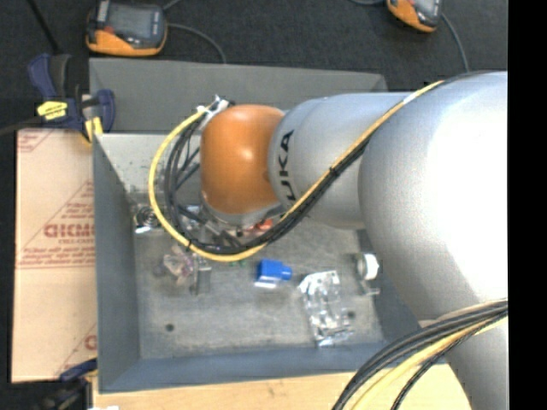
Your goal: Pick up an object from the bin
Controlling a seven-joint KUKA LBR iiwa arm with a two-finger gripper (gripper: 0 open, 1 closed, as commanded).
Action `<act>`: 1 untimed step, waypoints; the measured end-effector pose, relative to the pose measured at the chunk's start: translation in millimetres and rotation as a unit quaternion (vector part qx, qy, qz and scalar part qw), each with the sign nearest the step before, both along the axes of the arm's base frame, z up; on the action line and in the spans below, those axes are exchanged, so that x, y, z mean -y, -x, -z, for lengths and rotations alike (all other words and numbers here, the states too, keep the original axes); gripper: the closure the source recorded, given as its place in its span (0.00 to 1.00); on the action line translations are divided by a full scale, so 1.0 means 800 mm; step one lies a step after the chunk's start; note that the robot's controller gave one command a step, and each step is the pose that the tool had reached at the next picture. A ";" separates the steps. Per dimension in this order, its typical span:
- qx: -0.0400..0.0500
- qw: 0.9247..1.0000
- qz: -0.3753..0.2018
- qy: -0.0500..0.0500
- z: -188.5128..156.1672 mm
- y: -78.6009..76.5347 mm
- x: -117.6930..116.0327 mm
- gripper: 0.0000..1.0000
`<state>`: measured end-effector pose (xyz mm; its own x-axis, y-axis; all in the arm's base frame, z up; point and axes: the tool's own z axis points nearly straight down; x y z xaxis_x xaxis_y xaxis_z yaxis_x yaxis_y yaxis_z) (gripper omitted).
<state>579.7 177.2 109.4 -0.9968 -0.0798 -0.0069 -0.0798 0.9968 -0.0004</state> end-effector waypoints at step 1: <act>-0.003 0.999 0.037 -0.001 0.050 -0.006 0.016 0.00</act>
Offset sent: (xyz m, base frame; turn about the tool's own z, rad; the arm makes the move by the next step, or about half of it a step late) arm 0.0039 -0.0122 -0.0394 0.0756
